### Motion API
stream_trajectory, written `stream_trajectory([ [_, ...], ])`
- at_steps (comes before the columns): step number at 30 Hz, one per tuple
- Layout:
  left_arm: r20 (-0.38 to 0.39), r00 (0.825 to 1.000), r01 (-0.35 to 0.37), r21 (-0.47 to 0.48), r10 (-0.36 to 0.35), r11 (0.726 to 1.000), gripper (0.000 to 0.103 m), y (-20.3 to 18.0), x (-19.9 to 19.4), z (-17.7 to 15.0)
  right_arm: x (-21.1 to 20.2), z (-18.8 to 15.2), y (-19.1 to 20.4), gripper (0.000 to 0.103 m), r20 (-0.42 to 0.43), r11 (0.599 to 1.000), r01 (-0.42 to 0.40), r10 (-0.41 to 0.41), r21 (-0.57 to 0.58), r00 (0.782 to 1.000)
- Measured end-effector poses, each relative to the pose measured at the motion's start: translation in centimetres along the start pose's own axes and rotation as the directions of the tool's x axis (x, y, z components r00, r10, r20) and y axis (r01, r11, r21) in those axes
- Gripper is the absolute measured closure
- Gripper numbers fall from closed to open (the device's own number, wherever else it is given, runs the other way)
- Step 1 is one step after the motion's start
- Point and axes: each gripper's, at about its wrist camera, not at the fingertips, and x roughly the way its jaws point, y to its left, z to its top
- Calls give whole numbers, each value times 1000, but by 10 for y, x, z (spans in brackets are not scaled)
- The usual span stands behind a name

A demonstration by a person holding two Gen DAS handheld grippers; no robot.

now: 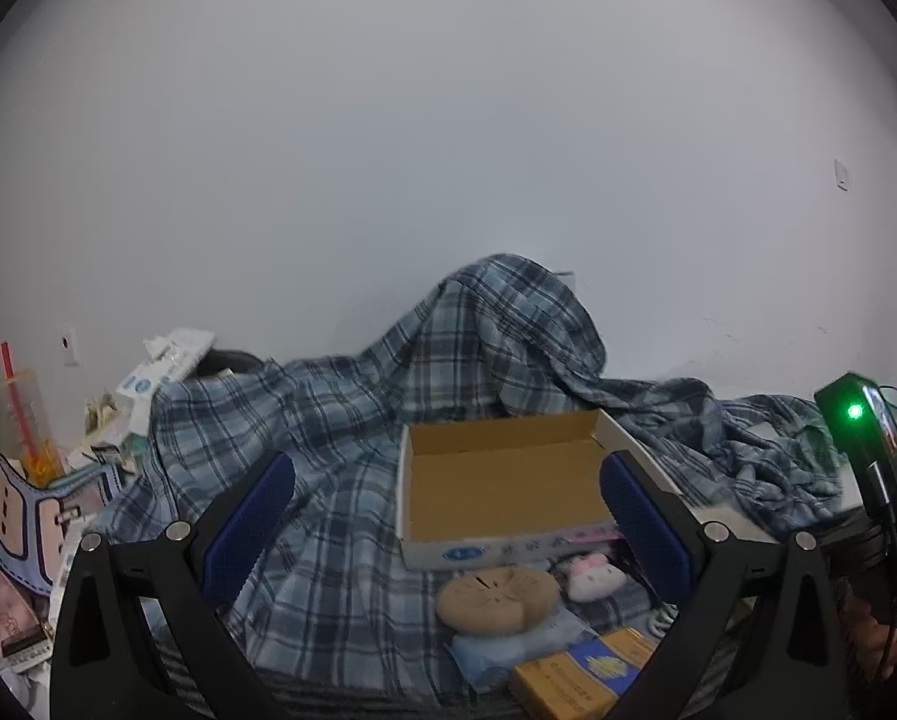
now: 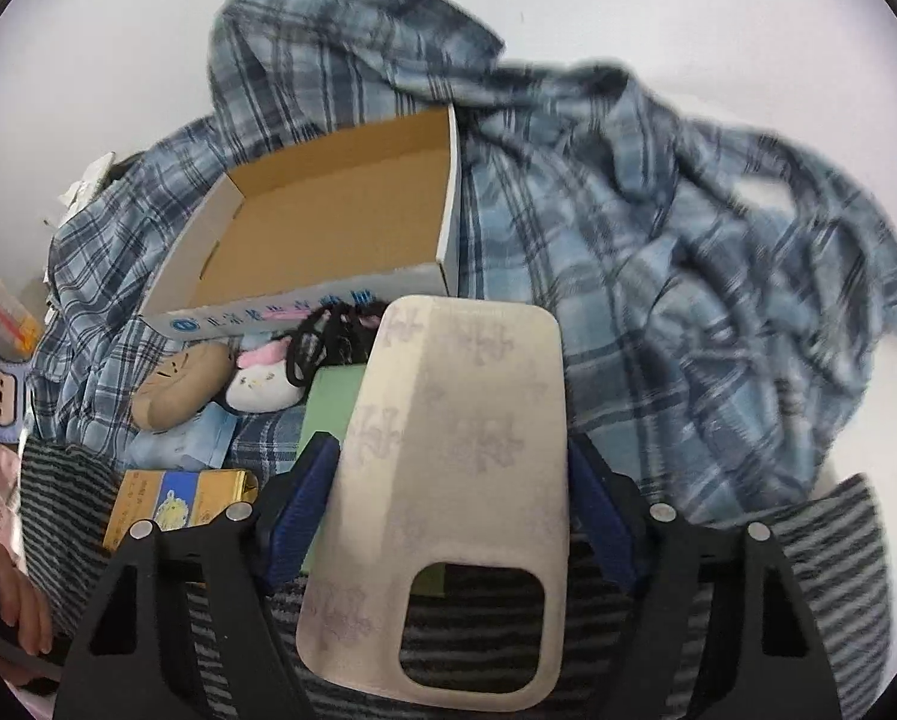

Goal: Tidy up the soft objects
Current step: 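Grasp the cream phone case with the right tool while the left tool grasps the gold cigarette pack, then lower the phone case and cigarette pack into the box and open both tools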

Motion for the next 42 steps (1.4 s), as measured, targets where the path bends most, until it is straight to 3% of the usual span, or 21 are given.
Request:
stream_trajectory([
  [4,-24,998,54,13,-54,998,0,-7,-15,1,-25,-5,0,28,62,999,20,-18,-41,998],
  [7,-16,1000,11,71,-9,997,0,-21,-27,-3,-42,-7,1,28,124,997,49,-41,-58,991],
  [12,-99,995,16,107,-5,994,0,-46,-19,-13,-56,-6,8,28,197,997,49,-36,-58,980],
  [15,-201,980,23,86,-5,996,0,-57,-4,-21,-61,-5,6,28,226,997,47,-34,-54,974],
  [16,-266,964,27,67,-8,997,0,-61,5,-26,-61,-5,6,28,232,998,45,-32,-50,972],
  [20,-401,916,-2,34,16,999,0,-72,29,-45,-58,-6,3,28,239,999,28,-17,-43,971],
  [23,-503,864,3,-27,-16,1000,0,-77,42,-59,-55,-8,0,28,233,999,16,-6,-39,972],
  [25,-530,848,-3,-57,-27,998,0,-80,44,-65,-54,-8,-3,28,236,999,17,-8,-38,972],
  [27,-537,843,-23,-47,-6,999,0,-85,44,-67,-52,-8,-5,28,237,999,16,-8,-29,972],
  [29,-562,827,-44,-18,26,999,0,-92,49,-71,-52,-8,-8,28,236,1000,9,-4,-21,972],
  [33,-661,747,-84,16,73,996,0,-95,68,-86,-52,-9,-10,28,242,1000,14,-8,-24,970],
  [34,-669,741,-80,6,63,997,4,-94,69,-88,-52,-9,-10,28,242,1000,16,-10,-23,970],
  [35,-666,744,-79,-3,57,997,11,-92,68,-89,-51,-9,-10,28,241,1000,16,-10,-23,970],
  [42,-636,771,-41,-109,-38,993,14,-80,54,-81,-55,-9,-7,28,245,998,30,-18,-47,969],
])
